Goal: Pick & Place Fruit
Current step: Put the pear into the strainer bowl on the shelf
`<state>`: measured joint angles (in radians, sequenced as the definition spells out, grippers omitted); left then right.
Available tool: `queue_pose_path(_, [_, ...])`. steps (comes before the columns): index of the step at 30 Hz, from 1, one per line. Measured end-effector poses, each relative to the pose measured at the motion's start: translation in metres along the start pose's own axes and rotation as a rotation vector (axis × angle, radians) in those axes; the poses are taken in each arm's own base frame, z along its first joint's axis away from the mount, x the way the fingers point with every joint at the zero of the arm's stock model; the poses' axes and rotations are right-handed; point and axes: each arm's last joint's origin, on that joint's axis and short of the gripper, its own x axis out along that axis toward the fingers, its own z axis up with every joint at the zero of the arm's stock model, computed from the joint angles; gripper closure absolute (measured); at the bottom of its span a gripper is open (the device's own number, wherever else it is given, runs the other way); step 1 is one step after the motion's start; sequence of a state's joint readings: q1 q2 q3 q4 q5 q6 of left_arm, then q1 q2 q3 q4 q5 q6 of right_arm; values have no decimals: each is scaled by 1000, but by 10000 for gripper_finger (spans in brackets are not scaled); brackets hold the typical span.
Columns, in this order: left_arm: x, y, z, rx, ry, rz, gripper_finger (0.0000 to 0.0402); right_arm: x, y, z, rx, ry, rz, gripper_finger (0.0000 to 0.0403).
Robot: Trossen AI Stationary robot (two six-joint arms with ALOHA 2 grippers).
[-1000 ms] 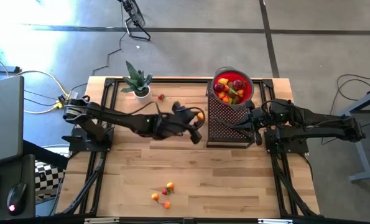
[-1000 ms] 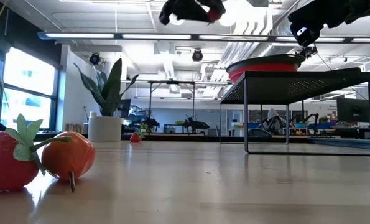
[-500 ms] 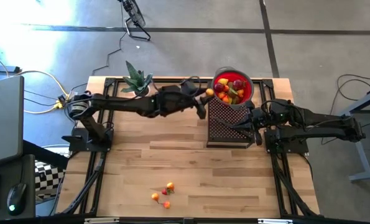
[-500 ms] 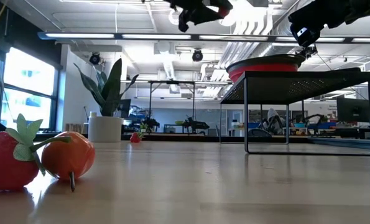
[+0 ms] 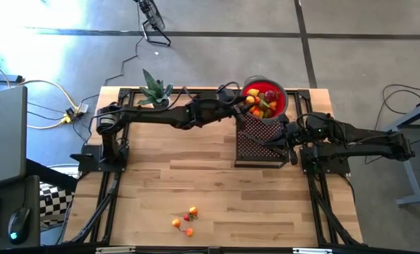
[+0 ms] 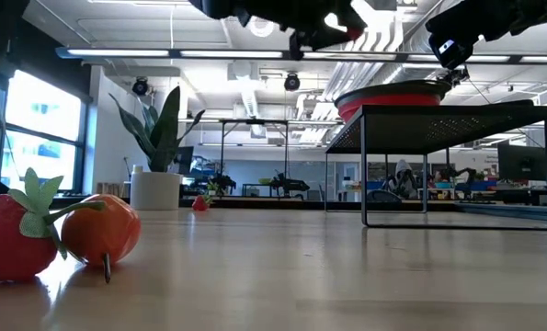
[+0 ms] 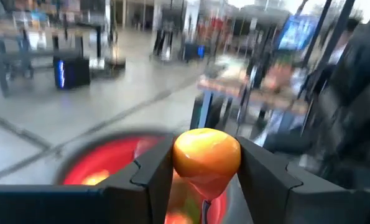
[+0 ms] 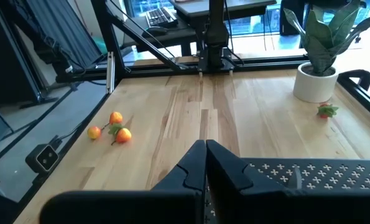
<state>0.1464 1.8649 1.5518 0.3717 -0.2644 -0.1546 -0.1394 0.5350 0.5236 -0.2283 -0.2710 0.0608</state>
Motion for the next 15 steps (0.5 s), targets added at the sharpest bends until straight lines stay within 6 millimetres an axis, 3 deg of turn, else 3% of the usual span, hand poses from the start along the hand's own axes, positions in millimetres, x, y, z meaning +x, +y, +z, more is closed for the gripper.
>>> queue_pose_path(8, [31,-2,-2,79,68,25,243,0,0,0,0,1,-1,398])
queue_pose_path(15, [45,-2,-11,148,78,40,243,0,0,-1,6,7,0,398])
